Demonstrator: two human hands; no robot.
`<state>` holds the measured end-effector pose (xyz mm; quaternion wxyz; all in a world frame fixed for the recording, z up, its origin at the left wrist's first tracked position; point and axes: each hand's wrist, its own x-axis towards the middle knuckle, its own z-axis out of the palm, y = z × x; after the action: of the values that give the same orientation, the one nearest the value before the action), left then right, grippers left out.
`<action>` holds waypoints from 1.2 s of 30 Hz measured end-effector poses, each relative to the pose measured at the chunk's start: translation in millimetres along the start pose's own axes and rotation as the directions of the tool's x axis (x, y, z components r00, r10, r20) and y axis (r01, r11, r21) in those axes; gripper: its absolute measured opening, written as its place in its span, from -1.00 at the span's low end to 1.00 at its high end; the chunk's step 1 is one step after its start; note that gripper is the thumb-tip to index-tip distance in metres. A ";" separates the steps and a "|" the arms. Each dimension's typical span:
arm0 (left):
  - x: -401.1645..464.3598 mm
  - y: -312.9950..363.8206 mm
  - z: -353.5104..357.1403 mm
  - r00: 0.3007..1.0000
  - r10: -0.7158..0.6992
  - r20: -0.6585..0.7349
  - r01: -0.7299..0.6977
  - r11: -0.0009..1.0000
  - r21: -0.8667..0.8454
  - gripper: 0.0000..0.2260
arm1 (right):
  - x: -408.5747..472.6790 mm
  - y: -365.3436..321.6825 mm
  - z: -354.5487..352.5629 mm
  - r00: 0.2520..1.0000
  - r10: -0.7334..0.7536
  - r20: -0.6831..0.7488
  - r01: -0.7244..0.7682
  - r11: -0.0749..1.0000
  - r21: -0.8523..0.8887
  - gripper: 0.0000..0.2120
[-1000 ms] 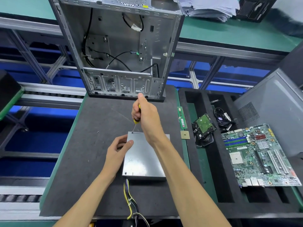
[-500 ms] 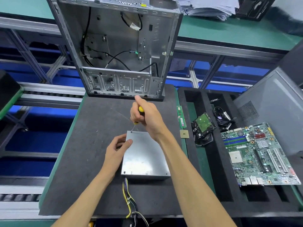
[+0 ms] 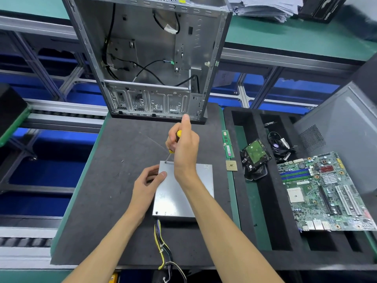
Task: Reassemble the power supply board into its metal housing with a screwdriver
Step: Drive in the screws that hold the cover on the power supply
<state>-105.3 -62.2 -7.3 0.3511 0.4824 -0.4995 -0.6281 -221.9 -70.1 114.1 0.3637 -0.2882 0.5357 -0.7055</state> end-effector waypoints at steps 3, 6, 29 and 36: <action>-0.4 0.6 0.3 1.000 0.000 0.000 0.000 1.000 0.000 -0.68 | -0.4 2.0 -2.0 0.999 0.003 0.035 -0.004 1.000 0.017 -0.44; -0.7 1.7 -1.2 1.000 -0.009 0.003 0.009 1.000 0.008 -0.69 | 0.4 0.7 -2.6 0.999 -0.021 0.023 0.020 0.998 0.059 -0.46; 71.6 6.2 -85.0 0.920 0.223 -0.321 0.090 0.678 0.730 -0.94 | 31.1 40.1 -12.8 0.838 0.542 0.069 -0.318 0.382 0.868 -0.60; 72.5 12.9 -82.4 0.950 0.165 -0.266 0.070 0.716 0.695 -0.92 | 37.5 36.6 -24.4 0.852 0.521 0.055 -0.289 0.378 0.880 -0.61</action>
<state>-47.9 -156.3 -16.3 0.2337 0.6576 -0.6499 -0.3011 -255.2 -93.5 73.0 0.5546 0.1590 0.2004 -0.7918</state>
